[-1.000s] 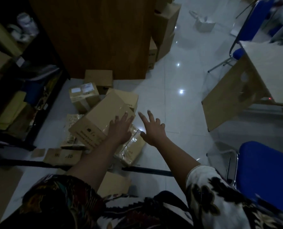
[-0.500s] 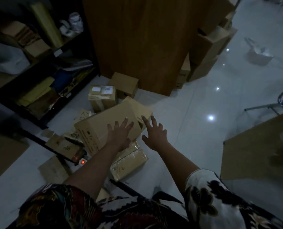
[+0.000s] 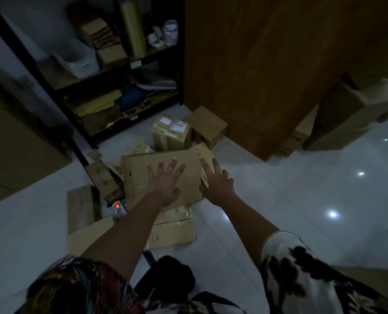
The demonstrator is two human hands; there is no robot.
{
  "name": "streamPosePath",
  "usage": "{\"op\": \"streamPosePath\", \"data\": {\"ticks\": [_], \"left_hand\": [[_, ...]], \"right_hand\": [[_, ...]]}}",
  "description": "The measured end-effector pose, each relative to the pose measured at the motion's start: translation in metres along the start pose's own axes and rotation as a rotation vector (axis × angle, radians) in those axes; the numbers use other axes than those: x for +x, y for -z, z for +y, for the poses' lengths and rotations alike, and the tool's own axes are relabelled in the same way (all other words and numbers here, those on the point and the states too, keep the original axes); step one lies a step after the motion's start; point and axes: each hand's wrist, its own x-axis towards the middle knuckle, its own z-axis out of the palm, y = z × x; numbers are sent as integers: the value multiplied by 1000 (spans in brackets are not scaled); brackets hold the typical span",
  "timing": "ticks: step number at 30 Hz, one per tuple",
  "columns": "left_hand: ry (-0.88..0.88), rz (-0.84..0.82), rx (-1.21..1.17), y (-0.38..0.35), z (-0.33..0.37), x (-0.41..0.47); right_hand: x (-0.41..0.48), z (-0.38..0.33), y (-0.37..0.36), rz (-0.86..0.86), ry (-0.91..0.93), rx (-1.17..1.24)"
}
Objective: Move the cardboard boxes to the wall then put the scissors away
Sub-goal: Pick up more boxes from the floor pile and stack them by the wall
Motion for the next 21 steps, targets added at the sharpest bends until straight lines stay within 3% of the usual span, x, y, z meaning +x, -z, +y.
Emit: {"op": "streamPosePath", "data": {"ticks": [12,21], "left_hand": [[148,-78,-78,-38,-30,54],[248,-105,-100,-104,-48,66]], "right_hand": [[74,14,-19,45,91,101],[112,23,-82,-111,153,128]]}}
